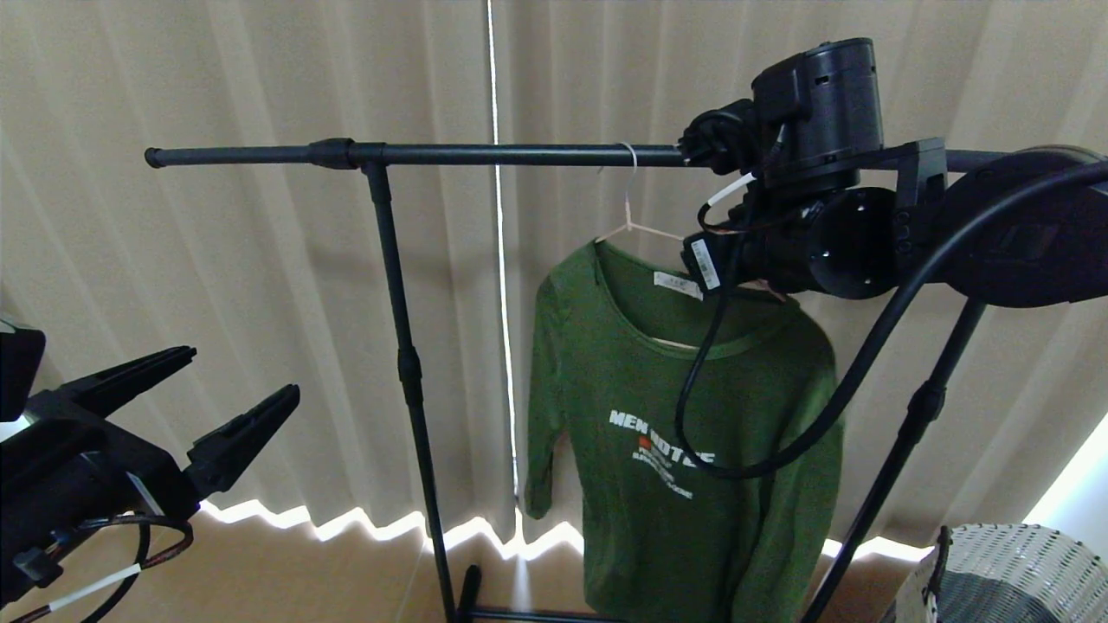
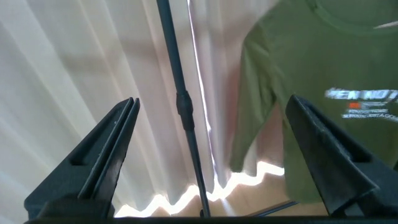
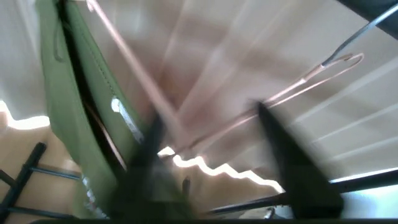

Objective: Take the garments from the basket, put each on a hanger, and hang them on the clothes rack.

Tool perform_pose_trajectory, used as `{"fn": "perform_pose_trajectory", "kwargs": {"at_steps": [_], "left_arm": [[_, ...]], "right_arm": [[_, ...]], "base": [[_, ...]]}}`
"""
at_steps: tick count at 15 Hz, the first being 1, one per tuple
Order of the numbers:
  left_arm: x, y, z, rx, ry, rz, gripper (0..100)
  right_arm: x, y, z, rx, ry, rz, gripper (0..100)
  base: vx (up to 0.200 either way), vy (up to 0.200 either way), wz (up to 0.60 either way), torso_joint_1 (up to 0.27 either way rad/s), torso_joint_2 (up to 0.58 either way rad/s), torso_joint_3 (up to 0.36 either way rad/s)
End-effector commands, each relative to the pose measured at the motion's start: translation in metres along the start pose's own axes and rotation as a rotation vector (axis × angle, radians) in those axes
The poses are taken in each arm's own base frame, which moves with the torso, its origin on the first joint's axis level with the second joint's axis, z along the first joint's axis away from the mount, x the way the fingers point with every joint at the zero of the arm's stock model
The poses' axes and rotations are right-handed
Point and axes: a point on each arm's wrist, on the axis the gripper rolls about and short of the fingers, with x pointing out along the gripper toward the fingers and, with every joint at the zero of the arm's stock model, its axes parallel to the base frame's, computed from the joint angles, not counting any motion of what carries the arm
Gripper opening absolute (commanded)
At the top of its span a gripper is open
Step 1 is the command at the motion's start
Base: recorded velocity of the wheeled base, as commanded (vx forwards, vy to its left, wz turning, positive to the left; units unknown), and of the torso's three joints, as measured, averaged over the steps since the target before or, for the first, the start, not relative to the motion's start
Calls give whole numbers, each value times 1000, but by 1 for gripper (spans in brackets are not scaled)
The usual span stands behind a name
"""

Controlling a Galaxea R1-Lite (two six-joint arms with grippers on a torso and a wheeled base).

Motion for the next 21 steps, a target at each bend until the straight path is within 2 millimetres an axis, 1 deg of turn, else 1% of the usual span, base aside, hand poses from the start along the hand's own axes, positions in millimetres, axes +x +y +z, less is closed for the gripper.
{"fn": "perform_pose_trajectory", "kwargs": {"at_steps": [1,2,6,9,10,13,15,17,19,21], "left_arm": [[0,1,0,0,-1,7,100],[0,5,1,2,0,33,100],[0,6,0,2,2,36,100],[0,6,0,2,2,36,100],[0,6,0,2,2,36,100],[0,6,0,2,4,36,100],[0,6,0,2,4,36,100],[0,5,0,1,5,34,100],[0,5,-1,2,8,33,100],[0,5,-2,4,9,33,100]], "right_arm": [[-1,-1,1,6,-6,3,100],[-1,-1,4,28,-34,2,100],[-1,-1,6,44,-51,2,100],[-3,-2,6,104,-53,5,100],[-9,3,7,128,-59,24,100],[-13,1,8,153,-66,31,100],[-16,2,8,174,-67,84,100],[-12,6,1,155,-46,124,100],[-8,12,-2,130,-37,176,100],[-7,14,-2,114,-37,224,100]], "base": [[0,0,0,0,0,0],[0,0,0,0,0,0],[0,0,0,0,0,0],[0,0,0,0,0,0],[0,0,0,0,0,0],[0,0,0,0,0,0],[0,0,0,0,0,0],[0,0,0,0,0,0],[0,0,0,0,0,0],[0,0,0,0,0,0]]}}
